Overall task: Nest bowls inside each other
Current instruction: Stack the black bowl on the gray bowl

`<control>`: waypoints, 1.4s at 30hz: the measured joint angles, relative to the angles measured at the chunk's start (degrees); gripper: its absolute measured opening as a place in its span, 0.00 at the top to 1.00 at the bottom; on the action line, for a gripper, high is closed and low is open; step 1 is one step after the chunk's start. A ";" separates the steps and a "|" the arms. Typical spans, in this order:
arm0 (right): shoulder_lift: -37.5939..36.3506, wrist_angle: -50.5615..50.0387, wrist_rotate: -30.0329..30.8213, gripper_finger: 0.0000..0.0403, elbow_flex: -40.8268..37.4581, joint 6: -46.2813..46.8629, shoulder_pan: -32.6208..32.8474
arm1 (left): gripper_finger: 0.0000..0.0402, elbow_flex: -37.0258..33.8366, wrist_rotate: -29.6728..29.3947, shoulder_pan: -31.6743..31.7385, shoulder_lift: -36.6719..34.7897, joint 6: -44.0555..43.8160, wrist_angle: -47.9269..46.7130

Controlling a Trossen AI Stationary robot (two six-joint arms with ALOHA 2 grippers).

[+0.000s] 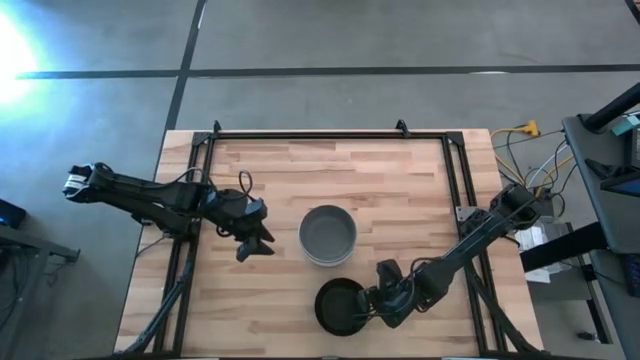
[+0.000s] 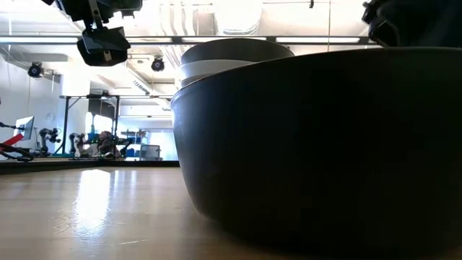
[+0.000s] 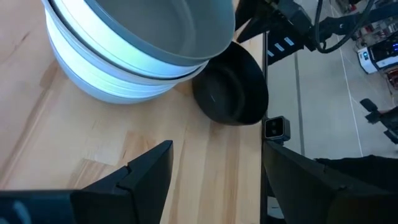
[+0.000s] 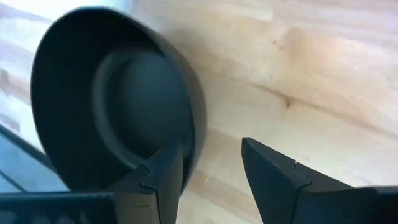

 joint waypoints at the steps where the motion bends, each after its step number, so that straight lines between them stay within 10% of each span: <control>1: 0.00 0.46 -0.02 0.60 -0.33 -0.09 -0.30 | 0.41 0.00 0.00 0.00 -0.02 0.00 0.00; 15: 0.00 13.26 -5.19 0.62 -6.79 -5.68 -3.94 | 0.41 0.00 -0.10 0.00 -0.08 -1.32 -0.02; 27: -0.01 13.71 -7.78 0.97 -6.42 -12.48 -4.18 | 0.41 0.00 -0.11 0.00 -0.08 -1.53 0.00; 42: -13.43 -3.68 0.19 0.98 3.82 -28.39 -11.56 | 0.41 0.02 -0.13 -0.02 -0.10 -1.58 0.03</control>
